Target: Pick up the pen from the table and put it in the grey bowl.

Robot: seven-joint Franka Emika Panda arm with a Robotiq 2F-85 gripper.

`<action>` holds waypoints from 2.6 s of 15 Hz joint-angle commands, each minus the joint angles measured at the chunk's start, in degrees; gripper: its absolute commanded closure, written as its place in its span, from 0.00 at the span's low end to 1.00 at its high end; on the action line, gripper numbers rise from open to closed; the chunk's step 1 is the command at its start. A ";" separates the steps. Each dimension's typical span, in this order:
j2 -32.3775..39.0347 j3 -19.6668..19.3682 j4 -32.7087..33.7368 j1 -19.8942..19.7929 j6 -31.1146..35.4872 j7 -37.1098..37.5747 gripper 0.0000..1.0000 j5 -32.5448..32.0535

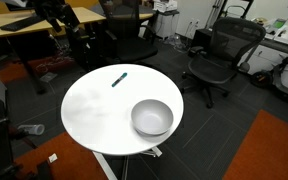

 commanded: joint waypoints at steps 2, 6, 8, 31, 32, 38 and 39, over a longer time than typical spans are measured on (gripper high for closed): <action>7.67 -0.11 3.34 0.59 4.89 -5.12 0.00 3.57; 13.29 0.46 5.42 -0.10 9.31 -9.44 0.00 7.26; 15.92 1.27 6.39 -0.54 11.67 -11.70 0.00 9.95; 42.22 11.58 26.08 -14.61 13.62 -13.85 0.00 6.10; 42.91 11.83 26.68 -14.82 13.47 -13.84 0.00 5.56; 47.25 12.12 30.56 -14.21 13.50 -12.35 0.00 1.83; 47.92 12.09 31.19 -14.15 13.56 -12.17 0.00 1.27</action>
